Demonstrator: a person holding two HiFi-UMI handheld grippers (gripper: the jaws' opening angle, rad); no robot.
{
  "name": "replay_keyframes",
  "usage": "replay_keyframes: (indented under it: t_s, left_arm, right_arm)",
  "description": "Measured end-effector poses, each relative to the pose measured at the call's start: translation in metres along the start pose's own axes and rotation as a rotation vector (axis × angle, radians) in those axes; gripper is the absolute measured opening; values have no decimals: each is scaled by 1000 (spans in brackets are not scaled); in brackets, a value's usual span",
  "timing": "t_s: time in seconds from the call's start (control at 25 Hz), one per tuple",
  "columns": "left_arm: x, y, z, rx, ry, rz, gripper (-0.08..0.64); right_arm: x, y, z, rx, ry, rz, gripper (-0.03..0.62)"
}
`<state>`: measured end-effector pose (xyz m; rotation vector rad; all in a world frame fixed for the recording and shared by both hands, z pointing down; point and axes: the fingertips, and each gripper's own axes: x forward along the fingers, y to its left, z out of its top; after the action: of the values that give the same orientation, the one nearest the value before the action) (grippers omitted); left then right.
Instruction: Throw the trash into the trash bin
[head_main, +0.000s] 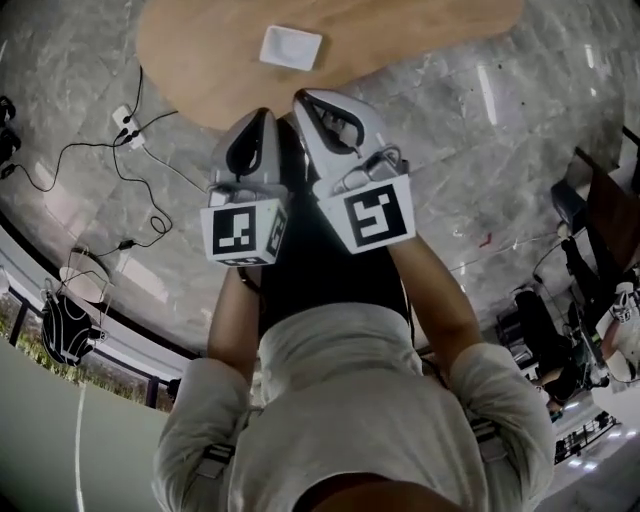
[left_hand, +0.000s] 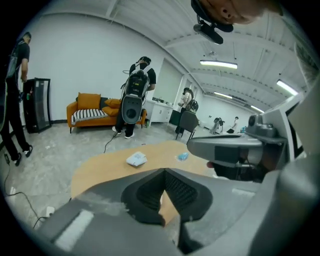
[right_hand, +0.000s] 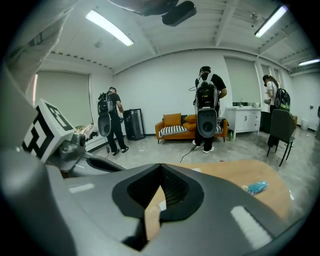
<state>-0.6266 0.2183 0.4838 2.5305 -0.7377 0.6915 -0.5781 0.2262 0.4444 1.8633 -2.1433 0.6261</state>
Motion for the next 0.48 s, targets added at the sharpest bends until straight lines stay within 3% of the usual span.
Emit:
replay_keyframes:
  t_s: [0.28, 0.48]
  left_arm:
    - [48, 53, -65, -26, 106, 50, 18]
    - [83, 71, -111, -137, 223, 13, 18]
  right_arm:
    - [62, -24, -77, 79, 131, 25, 8]
    - [93, -28, -121, 29, 244, 34, 8]
